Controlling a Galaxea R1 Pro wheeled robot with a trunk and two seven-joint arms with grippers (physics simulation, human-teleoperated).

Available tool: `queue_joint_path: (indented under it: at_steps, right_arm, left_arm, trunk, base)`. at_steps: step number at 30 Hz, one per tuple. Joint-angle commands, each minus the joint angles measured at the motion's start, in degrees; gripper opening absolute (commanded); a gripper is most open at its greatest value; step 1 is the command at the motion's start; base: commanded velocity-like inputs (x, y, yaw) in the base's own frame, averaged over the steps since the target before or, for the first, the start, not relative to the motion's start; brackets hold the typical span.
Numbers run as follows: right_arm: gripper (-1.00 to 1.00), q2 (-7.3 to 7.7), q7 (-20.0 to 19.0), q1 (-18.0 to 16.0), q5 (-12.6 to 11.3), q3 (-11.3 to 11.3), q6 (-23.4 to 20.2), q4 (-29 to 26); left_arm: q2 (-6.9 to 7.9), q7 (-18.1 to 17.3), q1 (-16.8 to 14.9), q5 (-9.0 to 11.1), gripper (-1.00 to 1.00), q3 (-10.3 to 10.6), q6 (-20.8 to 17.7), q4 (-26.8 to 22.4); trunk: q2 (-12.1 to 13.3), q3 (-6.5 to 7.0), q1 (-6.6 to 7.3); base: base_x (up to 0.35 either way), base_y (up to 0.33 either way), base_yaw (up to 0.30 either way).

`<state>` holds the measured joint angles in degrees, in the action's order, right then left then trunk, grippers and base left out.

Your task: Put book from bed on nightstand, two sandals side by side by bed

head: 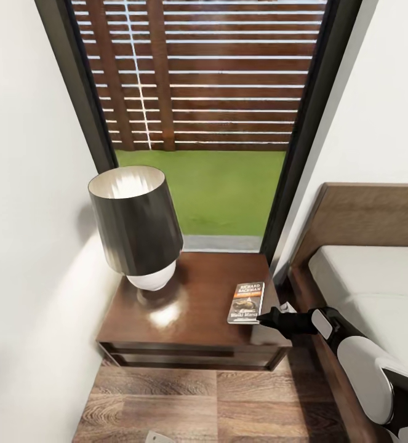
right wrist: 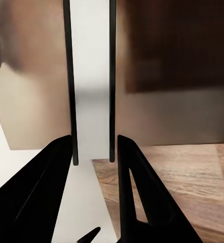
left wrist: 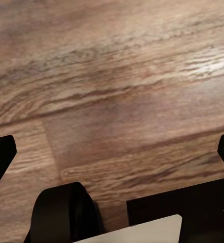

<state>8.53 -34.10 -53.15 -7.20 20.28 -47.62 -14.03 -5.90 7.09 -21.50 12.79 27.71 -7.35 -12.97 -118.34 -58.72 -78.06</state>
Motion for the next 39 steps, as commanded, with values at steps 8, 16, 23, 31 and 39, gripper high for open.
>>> queue_joint_path:
  at_steps: [8, 16, 23, 31, 39]
  right_arm:
    - [-1.0, 0.0, 0.26, -0.02, -0.71, 0.04, -0.45, -0.03]
    - [-1.0, 0.0, 0.26, -0.02, -0.71, 0.03, -0.45, -0.03]
    - [-1.0, 0.02, 0.26, -0.02, -0.71, 0.02, -0.45, -0.03]
    - [-1.0, 0.0, 0.26, -0.02, -0.71, 0.02, -0.45, -0.03]
    - [1.0, 0.03, 0.26, -0.02, -0.71, 0.03, -0.45, -0.03]
  left_arm:
    - [0.04, 0.35, -0.03, 0.57, 1.0, 0.5, -0.3, -0.12]
    - [0.02, 0.31, -0.02, 0.57, 1.0, 0.5, -0.3, -0.12]
    - [0.02, 0.34, -0.01, 0.57, 1.0, 0.5, -0.3, -0.12]
    - [0.02, 0.25, 0.01, 0.57, 1.0, 0.5, -0.3, -0.12]
    - [0.02, 0.29, 0.01, 0.57, 1.0, 0.5, -0.3, -0.12]
  trunk:
    - [-2.04, -0.95, -1.09]
    - [-2.04, -0.95, -1.09]
    - [-4.44, -2.02, -2.41]
    - [-4.84, -2.2, -2.63]
    - [-4.84, -2.2, -2.63]
  base:
    - [0.0, 0.0, 0.0]
    - [0.0, 0.0, 0.0]
    - [0.0, 0.0, 0.0]
    - [0.0, 0.0, 0.0]
    - [0.0, 0.0, 0.0]
